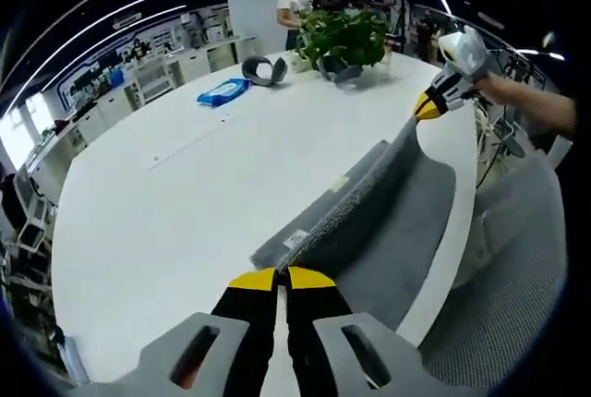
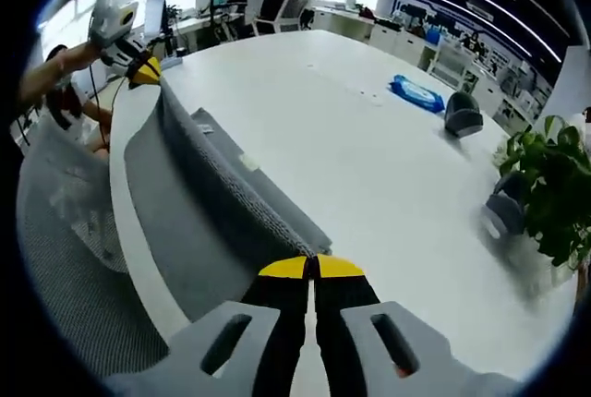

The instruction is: Fold the towel on the table until its edges align and the towel forms a compact rectangular stack.

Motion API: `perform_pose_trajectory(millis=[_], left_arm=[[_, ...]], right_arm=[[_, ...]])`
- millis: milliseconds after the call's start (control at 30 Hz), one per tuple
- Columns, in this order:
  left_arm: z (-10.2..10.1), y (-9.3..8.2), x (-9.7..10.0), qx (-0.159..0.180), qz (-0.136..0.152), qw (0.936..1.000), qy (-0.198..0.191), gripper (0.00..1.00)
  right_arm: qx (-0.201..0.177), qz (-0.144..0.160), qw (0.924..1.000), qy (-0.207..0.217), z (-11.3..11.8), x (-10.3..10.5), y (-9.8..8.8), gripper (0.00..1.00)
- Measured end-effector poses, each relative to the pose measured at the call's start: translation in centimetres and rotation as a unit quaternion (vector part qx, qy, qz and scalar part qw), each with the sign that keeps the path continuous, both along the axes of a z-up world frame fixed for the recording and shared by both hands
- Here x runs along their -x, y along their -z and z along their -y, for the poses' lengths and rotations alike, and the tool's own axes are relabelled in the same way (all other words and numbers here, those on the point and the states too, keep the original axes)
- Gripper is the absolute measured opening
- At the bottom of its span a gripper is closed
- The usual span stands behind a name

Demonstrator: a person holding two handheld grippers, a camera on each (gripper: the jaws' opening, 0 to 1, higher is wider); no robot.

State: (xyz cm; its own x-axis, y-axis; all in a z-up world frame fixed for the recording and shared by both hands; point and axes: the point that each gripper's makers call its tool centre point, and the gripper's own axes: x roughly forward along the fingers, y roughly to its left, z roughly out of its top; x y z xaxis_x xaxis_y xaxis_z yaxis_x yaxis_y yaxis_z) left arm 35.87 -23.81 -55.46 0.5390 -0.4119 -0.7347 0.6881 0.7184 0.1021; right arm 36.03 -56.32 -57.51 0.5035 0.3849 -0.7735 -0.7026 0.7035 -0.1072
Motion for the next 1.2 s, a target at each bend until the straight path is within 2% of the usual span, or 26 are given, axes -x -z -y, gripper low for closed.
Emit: perform_pose_trajectory(millis=[267,533,900,1200], left_arm=[[0.1,1.4,-1.5,-0.008,-0.008,0.9999,0.003,0.02],[0.0,3.6,-2.3,-0.015,-0.025,0.9996,0.0,0.02],[-0.1,5.3,-3.3,-0.018,-0.027,0.9994,-0.008,0.02],[0.0,7.1,-4.1,-0.034,-0.032,0.9989,-0.006,0.02]], right_arm=[[0.003,-0.005,1.0,0.005,0.1,-1.1,0.8,0.0],[0.016,-0.025,0.9996,0.004,0.0,-2.3,2.8,0.0],[0.026,-0.039,0.9989,0.002,0.1,-3.1,4.3,0.0],[0.042,-0.046,0.9981,-0.003,0.0,-3.5,5.7,0.0]])
